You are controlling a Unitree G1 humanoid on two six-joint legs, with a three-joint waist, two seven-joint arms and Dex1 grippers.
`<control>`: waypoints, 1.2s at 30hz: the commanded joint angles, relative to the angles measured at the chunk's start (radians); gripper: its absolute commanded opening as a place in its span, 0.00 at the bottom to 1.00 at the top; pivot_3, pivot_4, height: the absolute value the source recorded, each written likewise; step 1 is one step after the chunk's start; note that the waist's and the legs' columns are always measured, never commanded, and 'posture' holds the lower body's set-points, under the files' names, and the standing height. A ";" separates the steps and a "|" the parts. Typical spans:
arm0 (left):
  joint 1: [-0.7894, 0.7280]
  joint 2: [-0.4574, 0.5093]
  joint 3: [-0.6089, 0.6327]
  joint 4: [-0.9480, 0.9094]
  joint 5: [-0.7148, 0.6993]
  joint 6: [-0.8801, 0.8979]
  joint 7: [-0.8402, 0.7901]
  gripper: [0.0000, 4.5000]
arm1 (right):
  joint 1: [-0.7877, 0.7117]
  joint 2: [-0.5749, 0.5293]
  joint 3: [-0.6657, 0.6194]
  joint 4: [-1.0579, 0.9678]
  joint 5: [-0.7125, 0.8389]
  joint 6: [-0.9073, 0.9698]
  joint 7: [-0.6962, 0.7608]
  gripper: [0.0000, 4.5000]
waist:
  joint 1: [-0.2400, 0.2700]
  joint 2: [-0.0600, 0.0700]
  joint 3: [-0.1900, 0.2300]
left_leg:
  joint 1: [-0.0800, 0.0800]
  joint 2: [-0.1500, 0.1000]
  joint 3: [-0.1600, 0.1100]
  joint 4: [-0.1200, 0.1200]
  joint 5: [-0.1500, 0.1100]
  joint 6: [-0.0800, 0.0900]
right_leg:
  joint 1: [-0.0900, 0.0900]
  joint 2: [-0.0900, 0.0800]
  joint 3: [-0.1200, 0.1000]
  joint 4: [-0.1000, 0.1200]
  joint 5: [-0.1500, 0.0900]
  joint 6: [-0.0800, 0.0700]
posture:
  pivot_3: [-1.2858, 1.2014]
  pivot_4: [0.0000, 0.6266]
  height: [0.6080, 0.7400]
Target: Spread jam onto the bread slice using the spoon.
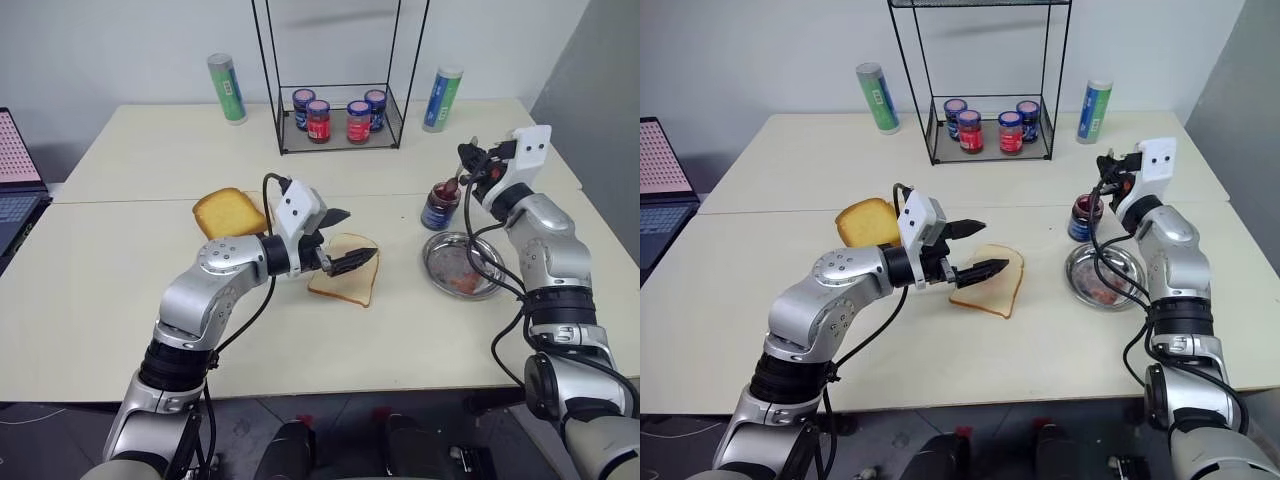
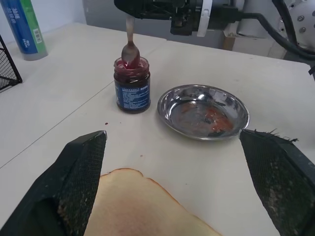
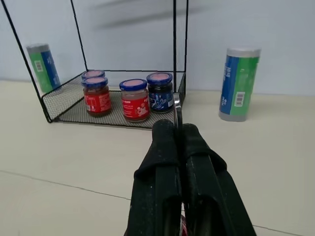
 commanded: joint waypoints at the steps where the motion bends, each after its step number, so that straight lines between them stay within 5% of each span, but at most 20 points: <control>1: -0.002 0.007 0.018 -0.046 -0.015 0.005 0.007 1.00 | -0.005 0.010 -0.013 -0.008 0.009 0.006 0.005 0.01 | 0.000 0.000 0.000 | 0.000 0.000 0.000 0.000 0.000 0.000 | 0.000 0.000 0.000 0.000 0.000 0.000 | 0.52 0.24 1.00; 36: -0.003 0.014 0.021 -0.021 -0.005 -0.019 0.006 1.00 | -0.169 0.102 -0.538 0.051 0.578 0.441 -0.376 0.01 | 0.000 0.000 0.000 | -0.002 0.000 0.001 0.000 0.000 0.001 | -0.001 0.000 0.001 0.000 0.000 0.000 | 0.52 0.24 1.00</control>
